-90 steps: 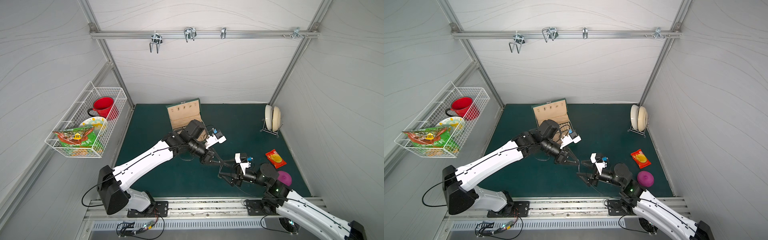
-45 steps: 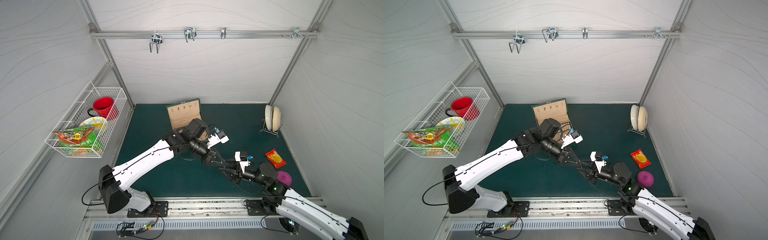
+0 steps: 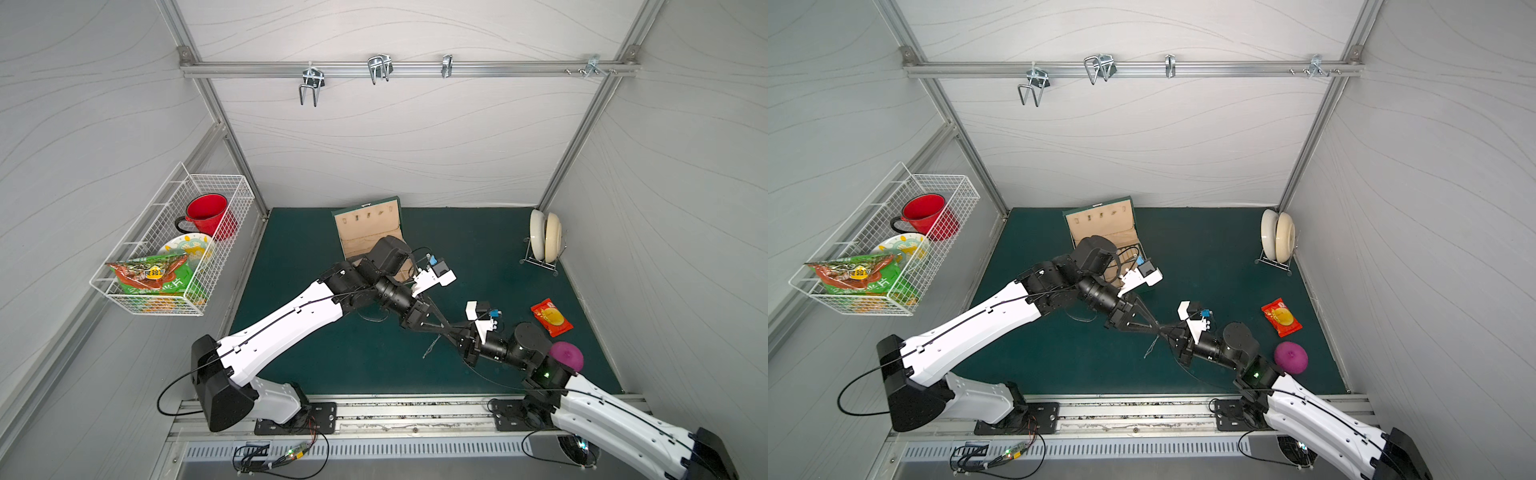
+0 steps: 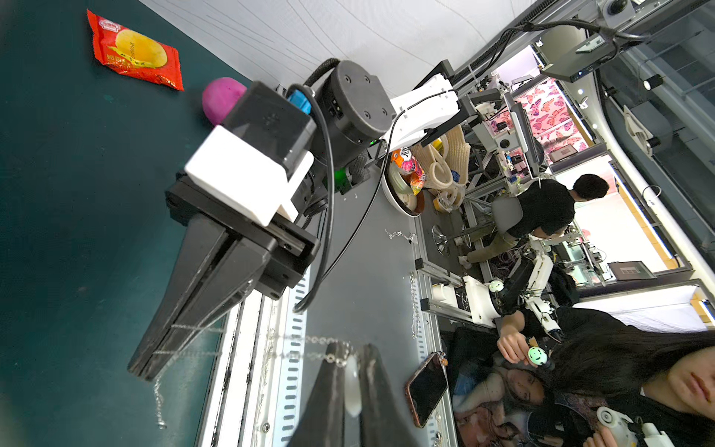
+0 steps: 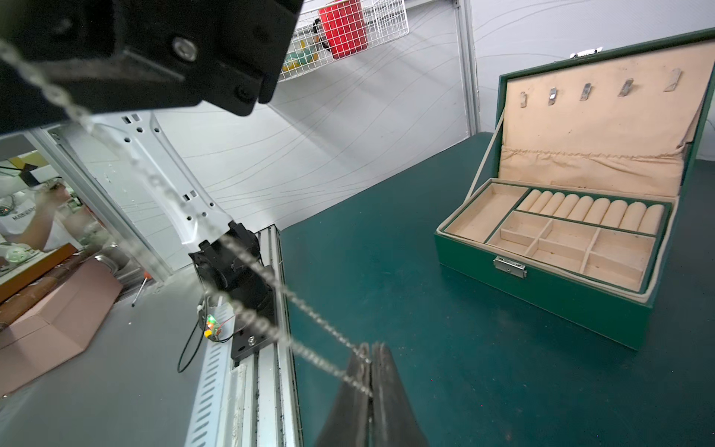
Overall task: Put jewelry chain into jewelry box
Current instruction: Pick up the necklace from the center of the board.
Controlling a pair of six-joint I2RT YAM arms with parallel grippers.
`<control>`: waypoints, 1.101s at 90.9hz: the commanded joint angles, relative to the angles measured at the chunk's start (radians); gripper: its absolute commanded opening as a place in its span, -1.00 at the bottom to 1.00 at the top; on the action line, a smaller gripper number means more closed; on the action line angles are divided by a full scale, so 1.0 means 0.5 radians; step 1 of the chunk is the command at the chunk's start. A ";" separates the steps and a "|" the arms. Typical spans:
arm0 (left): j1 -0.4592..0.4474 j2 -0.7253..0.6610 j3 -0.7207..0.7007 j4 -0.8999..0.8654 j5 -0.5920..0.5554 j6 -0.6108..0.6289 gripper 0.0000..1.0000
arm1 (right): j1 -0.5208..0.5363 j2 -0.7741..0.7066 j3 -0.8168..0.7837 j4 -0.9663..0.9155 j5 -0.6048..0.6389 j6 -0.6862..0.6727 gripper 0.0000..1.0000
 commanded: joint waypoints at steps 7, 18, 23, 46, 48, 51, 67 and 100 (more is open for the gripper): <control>-0.002 -0.175 -0.074 0.153 0.006 -0.031 -0.96 | 0.009 -0.046 0.059 -0.045 0.089 -0.010 -0.94; 0.080 -0.339 -0.371 0.371 -0.110 -0.156 -0.96 | 0.008 -0.141 0.099 -0.174 0.209 -0.025 -0.97; 0.144 -0.447 -0.570 0.555 -0.208 -0.262 -0.95 | 0.005 -0.186 0.132 -0.281 0.294 -0.041 -0.98; 0.200 -0.587 -1.105 1.052 -0.472 -0.426 -0.90 | 0.006 -0.208 0.432 -0.796 0.473 -0.218 -0.98; 0.201 -0.587 -1.121 1.072 -0.495 -0.431 -0.89 | 0.006 -0.191 0.460 -0.850 0.491 -0.240 -0.98; 0.202 -0.588 -1.144 1.111 -0.535 -0.434 -0.88 | 0.006 -0.170 0.502 -0.923 0.513 -0.278 -0.98; 0.208 -0.560 -1.274 1.311 -0.671 -0.438 -0.82 | 0.006 -0.099 0.549 -0.931 0.537 -0.324 -0.98; 0.217 -0.302 -1.403 1.554 -0.876 -0.415 0.00 | 0.011 0.215 0.697 -1.117 0.724 -0.387 -1.00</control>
